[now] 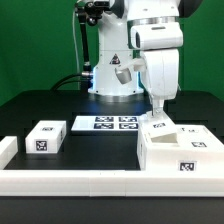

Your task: Assemble cabinet

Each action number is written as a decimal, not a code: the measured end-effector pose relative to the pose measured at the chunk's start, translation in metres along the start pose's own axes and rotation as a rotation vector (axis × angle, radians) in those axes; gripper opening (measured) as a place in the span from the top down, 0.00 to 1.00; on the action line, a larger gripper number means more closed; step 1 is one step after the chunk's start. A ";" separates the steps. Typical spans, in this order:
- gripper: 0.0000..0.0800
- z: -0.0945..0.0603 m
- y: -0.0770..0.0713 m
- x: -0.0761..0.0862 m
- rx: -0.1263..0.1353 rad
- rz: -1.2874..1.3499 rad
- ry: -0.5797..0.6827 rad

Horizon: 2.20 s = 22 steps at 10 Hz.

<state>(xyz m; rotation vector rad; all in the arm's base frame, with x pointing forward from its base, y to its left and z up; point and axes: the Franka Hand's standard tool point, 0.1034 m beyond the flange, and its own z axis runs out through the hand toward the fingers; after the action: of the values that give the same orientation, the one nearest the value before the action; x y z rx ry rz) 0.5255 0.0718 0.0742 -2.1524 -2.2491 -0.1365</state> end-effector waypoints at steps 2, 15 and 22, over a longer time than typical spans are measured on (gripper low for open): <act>0.92 0.003 0.005 -0.001 0.002 0.008 0.004; 0.92 0.009 0.059 -0.007 0.023 0.031 0.025; 0.61 -0.005 0.061 0.002 0.011 0.060 0.017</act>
Offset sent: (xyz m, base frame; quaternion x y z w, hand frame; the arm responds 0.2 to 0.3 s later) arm 0.0000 0.0000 0.0000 0.0000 0.0000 0.0000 1.0000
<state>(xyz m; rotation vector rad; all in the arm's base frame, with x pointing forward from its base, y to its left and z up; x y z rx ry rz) 0.5866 0.0759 0.0817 -2.2016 -2.1683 -0.1397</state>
